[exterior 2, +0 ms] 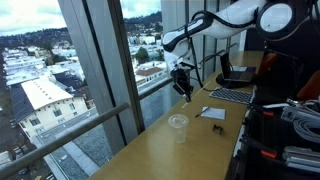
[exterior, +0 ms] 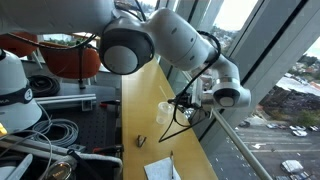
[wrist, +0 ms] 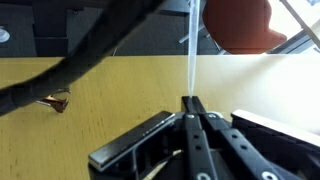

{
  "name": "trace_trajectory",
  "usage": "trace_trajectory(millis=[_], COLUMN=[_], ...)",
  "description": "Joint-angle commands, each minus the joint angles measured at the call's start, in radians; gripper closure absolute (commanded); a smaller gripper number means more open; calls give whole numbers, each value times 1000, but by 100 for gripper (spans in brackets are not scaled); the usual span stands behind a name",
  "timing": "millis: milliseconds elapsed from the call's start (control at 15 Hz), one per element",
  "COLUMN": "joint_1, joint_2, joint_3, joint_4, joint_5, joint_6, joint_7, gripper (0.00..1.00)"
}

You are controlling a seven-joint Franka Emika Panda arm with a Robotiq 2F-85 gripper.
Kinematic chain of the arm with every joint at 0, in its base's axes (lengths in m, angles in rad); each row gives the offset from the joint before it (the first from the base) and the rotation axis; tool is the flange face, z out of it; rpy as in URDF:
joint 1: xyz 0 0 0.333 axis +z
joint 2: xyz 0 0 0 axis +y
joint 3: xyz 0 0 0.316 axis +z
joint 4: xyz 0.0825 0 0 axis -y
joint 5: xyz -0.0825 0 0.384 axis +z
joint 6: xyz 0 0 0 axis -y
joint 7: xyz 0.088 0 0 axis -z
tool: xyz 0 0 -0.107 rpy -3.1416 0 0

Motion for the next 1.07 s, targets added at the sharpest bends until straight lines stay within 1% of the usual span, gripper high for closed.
trace_trajectory(millis=[0,333,533,1000], joint_1=[-13,6,14,13], joint_2=[69,108,126,163], joint_3=[30,68,89,97], joint_4=[58,94,119,161], joint_5=[37,52,47,40], joint_6=[-22,-12,-15,-18], joint_7=[-8,-49,-53,-47], gripper=[100,100,100,100])
